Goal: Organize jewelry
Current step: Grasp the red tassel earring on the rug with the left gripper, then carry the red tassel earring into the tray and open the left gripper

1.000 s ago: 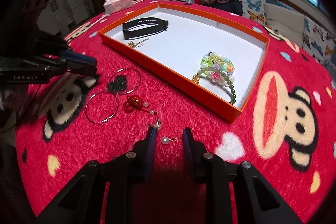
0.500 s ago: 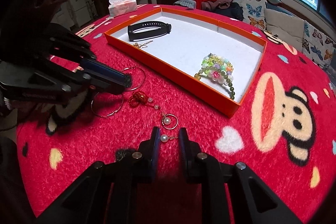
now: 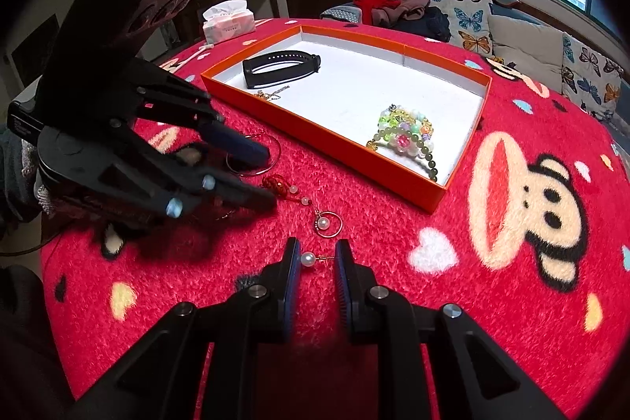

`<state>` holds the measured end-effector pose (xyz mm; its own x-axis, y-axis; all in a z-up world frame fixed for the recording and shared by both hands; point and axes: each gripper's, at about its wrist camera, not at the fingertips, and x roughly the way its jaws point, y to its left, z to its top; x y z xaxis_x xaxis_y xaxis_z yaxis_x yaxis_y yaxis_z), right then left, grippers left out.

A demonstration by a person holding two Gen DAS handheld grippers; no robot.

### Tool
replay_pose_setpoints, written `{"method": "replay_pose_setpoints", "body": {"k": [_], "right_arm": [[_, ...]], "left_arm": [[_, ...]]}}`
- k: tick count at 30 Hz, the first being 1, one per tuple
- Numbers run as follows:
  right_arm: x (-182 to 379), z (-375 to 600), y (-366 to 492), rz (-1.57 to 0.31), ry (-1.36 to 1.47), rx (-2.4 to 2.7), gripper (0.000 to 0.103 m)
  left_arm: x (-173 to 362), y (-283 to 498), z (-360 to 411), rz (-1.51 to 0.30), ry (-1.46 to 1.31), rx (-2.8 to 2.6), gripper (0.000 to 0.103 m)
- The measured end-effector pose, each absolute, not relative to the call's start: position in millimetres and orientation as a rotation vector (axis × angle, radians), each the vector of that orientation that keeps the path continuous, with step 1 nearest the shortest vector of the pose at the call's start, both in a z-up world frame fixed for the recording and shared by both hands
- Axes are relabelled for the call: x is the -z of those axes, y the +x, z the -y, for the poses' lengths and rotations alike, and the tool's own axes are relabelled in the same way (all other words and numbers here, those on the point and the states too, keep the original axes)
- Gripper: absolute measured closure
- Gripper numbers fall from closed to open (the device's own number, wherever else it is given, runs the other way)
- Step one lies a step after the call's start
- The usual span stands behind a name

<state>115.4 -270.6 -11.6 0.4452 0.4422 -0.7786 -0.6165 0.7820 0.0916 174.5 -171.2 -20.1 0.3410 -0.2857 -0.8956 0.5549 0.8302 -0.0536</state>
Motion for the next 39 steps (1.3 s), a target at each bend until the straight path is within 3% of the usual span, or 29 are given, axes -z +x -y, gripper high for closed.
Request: {"method": "replay_pose_setpoints", "body": {"k": [4,9,13,17,31,39], "right_arm": [[11.5,270.6,115.6,-0.894,-0.215,-0.66,0.082],[12.9,272.5,116.5,-0.897,-0.204,-0.648,0.083],[14.7,274.1,116.5,-0.903,-0.196,-0.641,0.082],[14.3,274.8,116.2,-0.906,-0.189,-0.633,0.082],[-11.9,265.5,130.1,-0.847,-0.192,-0.594,0.083],[-20.7,269.9,174.6,-0.805,-0.136,-0.518,0.082]], "left_arm": [[20.1,176.2,170.6,-1.084,0.273,0.557,0.055],[19.2,175.1,174.1,-1.064,0.289,0.569,0.072],[24.5,173.7,177.2,-1.068,0.311,0.571,0.074],[26.3,172.6,178.0,-1.064,0.319,0.573,0.086],[-38.0,191.7,143.4,-0.929,0.206,0.481,0.086],[-38.1,237.6,118.5,-0.97,0.179,0.383,0.086]]}}
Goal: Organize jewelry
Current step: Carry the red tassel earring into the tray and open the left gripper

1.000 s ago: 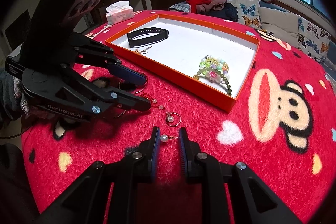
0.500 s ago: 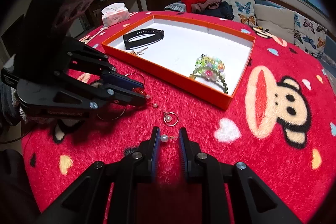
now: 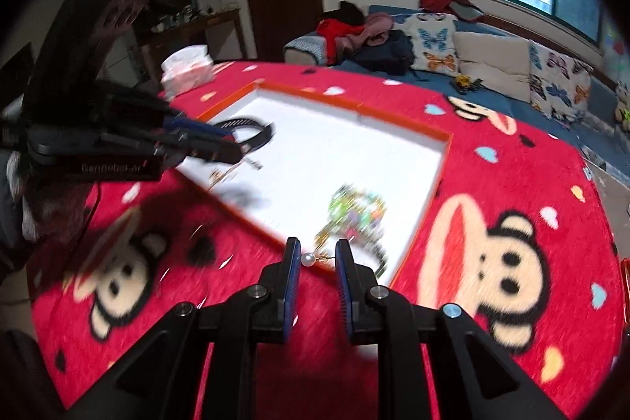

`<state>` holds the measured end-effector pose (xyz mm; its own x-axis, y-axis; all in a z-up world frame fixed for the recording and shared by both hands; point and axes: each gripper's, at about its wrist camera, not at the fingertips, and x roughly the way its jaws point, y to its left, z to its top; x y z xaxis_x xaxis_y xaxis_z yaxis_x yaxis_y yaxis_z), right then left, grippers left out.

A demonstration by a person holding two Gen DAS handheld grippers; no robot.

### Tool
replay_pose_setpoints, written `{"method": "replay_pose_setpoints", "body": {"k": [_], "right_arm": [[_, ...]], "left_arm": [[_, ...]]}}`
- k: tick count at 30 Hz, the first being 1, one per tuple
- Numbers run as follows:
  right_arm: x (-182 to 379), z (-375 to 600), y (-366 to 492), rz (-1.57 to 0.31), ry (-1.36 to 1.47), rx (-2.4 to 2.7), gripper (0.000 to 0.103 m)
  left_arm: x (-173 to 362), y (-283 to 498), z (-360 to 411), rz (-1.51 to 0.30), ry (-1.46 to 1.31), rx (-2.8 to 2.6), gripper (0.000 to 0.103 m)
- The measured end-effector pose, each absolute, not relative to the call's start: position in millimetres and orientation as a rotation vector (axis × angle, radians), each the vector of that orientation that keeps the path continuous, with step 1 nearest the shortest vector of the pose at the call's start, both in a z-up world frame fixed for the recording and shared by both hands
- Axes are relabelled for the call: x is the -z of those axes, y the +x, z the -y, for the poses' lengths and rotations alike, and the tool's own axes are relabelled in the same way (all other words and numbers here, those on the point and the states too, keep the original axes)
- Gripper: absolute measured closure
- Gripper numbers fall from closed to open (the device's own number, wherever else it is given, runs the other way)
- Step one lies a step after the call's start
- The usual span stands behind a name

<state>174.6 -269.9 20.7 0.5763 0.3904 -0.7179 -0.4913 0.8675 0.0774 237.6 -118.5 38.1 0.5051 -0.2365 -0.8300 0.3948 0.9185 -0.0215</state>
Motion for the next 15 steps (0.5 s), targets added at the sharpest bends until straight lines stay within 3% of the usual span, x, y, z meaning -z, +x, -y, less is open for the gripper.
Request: {"method": "replay_pose_setpoints", "body": {"k": [15], "right_arm": [[-1.6,270.2,213.9,-0.829,-0.139,-0.44,0.082]], "left_arm": [[3.3,260.5,128.1,-1.043,0.219,0.354,0.084]]}}
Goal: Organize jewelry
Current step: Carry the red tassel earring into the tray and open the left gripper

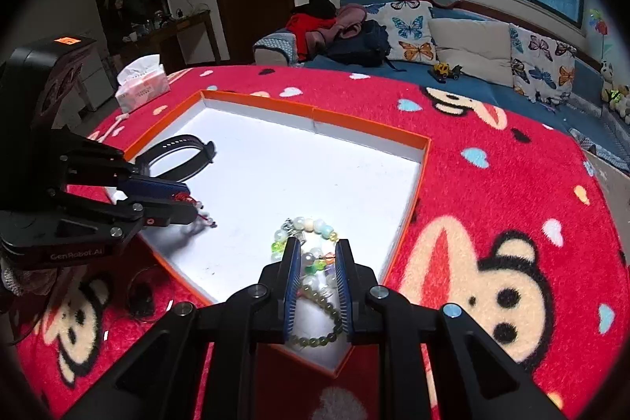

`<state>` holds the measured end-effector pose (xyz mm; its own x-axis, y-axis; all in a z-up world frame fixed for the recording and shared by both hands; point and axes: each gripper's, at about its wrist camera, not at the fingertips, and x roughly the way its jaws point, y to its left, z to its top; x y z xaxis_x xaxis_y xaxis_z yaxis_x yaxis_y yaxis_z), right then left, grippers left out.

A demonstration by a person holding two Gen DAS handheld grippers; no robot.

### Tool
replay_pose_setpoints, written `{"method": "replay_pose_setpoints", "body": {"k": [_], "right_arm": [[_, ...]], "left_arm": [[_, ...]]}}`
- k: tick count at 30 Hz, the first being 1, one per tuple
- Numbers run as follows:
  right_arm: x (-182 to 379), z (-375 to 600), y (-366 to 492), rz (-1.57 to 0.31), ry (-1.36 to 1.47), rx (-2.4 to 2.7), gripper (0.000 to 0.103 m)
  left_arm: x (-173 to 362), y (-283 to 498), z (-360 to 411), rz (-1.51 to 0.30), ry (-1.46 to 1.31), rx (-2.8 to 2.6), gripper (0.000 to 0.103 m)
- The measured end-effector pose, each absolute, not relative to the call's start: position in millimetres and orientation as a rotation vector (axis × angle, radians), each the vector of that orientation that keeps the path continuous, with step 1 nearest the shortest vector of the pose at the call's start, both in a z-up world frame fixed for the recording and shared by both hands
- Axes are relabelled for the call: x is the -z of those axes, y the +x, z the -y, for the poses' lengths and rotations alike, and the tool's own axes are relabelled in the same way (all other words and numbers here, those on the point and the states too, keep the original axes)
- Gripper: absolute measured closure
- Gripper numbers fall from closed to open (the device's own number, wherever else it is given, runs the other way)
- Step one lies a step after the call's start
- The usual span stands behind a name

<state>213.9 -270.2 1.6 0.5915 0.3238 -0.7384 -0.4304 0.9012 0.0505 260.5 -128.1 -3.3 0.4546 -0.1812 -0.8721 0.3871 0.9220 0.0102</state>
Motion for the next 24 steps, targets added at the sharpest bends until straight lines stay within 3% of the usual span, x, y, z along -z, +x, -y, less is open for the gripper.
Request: {"method": "replay_pose_setpoints", "body": {"k": [4,6,8,14,24], "right_arm": [[-1.4,270.5,216.4,-0.83,-0.137,-0.433,0.082],[-1.5,270.7,216.5,-0.83,-0.135,-0.43,0.082],[-1.8,271.0,216.2,-0.833,-0.128,-0.43,0.082],[-2.6,273.3,215.1,-0.84,-0.128,-0.419,0.079],[-17.3,274.5,192.8,-0.807,-0.128,-0.419,0.065]], "left_arm": [[5.5,261.7,129.1,-1.059,0.214,0.361,0.082],[5.9,261.3,129.6,-1.057,0.218,0.359,0.062],[3.9,259.7,129.8,-1.04,0.216,0.361,0.054],[-2.7,255.2,129.1,-1.023,0.219,0.354,0.054],[-28.0,225.5,122.1,-0.985,0.206,0.346,0.053]]}}
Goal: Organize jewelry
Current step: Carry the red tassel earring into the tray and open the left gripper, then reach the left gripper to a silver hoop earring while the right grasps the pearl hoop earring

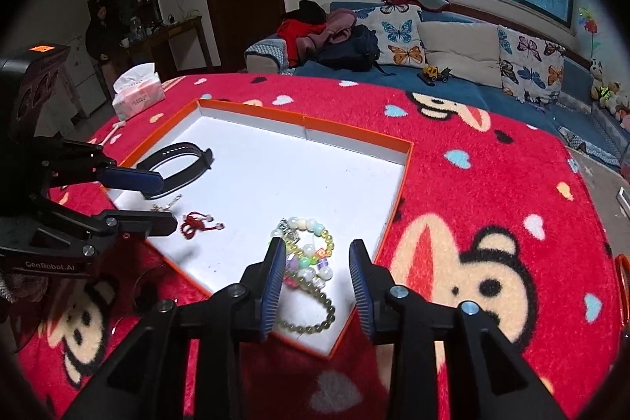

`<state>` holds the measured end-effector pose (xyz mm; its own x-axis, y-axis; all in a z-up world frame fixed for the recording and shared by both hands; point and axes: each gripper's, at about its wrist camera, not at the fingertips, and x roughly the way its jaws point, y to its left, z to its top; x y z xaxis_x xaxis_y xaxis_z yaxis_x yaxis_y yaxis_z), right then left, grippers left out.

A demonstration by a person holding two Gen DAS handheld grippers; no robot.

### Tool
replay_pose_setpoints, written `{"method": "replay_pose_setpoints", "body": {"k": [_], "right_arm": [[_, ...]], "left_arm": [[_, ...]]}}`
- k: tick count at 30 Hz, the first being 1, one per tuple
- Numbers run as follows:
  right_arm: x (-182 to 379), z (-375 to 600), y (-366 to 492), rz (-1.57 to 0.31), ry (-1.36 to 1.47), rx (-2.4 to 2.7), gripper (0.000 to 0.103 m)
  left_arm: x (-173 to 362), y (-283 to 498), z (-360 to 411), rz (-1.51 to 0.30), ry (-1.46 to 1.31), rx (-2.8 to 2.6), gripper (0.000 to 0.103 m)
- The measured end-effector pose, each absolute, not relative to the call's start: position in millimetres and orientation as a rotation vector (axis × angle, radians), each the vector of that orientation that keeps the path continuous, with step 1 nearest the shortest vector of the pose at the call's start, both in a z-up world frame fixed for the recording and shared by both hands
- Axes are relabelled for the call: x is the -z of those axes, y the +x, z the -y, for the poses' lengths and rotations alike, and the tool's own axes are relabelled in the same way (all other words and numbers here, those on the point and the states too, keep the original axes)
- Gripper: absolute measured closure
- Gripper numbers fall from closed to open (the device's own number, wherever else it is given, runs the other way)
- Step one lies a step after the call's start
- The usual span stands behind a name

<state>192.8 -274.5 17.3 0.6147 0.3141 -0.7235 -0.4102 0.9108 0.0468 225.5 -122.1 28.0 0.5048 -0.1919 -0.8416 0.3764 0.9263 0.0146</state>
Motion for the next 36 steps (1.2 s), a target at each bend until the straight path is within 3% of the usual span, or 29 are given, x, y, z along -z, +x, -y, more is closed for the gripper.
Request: {"method": "replay_pose_setpoints", "body": {"k": [19,36], "right_arm": [[5.9,256.9,120.7,-0.88,-0.139,-0.474,0.063],[17.4,248.1,118.0,-0.901,-0.111,-0.513,0.063]], "left_arm": [[-25.4,149.3,96.9,-1.012,0.179,0.308,0.053],[-10.2,142.8,85.3,-1.05,0.147,0.291,0.053]]}}
